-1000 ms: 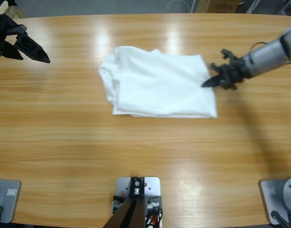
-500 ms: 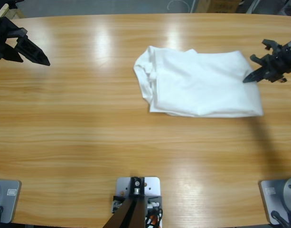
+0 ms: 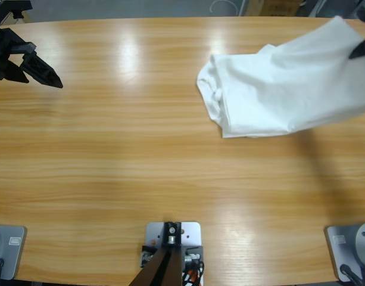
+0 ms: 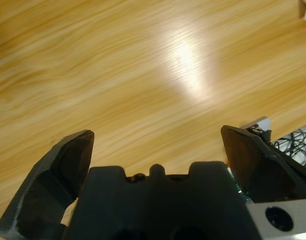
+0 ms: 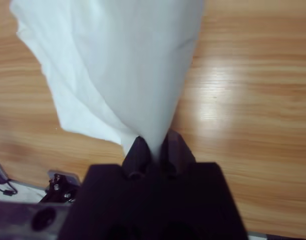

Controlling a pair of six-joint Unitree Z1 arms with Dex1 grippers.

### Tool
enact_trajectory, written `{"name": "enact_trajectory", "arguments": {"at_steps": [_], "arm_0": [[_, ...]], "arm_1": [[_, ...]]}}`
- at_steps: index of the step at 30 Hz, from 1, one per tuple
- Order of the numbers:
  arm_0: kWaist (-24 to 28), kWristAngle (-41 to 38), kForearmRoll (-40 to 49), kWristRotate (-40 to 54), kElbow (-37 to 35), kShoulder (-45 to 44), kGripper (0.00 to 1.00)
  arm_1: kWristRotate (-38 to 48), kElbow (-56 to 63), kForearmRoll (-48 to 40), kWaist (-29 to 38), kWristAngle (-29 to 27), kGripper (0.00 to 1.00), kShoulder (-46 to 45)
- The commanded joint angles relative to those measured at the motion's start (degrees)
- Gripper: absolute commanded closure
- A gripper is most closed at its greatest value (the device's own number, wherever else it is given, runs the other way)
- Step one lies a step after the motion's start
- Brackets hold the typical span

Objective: Fold clothes

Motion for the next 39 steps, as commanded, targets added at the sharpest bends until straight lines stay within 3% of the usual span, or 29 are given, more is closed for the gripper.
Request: {"name": "enact_trajectory", "arguments": {"at_steps": [1,12,27,28,29,30,32,34,39], "arm_0": [[1.1,0.5,0.0,0.7,2.5,2.4,0.009],[1.7,0.2,-0.4,1.1,3.1,2.9,0.009],[2.4,-0.3,-0.4,1.1,4.4,1.3,0.009],[2.5,-0.3,-0.4,1.1,4.5,1.2,0.009],[2.6,-0.3,-0.4,1.1,4.6,1.1,0.009],[2.6,-0.4,-0.4,1.1,4.7,1.0,0.009],[2.7,-0.3,-0.4,1.1,4.9,0.9,0.009],[2.7,-0.3,-0.4,1.2,5.1,0.8,0.009],[2.8,-0.4,-0.4,1.2,5.2,0.8,0.009]], "arm_1": [[5.1,-9.1,4.0,14.0,-2.0,1.0,9.8],[9.4,-20.9,6.4,27.4,-0.6,1.0,22.1],[11.7,-43.0,13.0,33.4,3.2,1.0,36.3],[11.7,-44.8,13.2,34.0,4.2,0.886,37.4],[11.7,-46.6,13.5,34.4,5.1,0.498,38.5],[11.7,-48.6,13.8,34.8,6.5,0.266,39.8],[11.7,-52.1,14.7,35.4,7.7,0.081,42.0],[11.7,-55.0,15.4,35.6,9.0,0.011,44.0],[11.6,-58.1,15.6,36.0,11.8,0.0,47.1]]}}
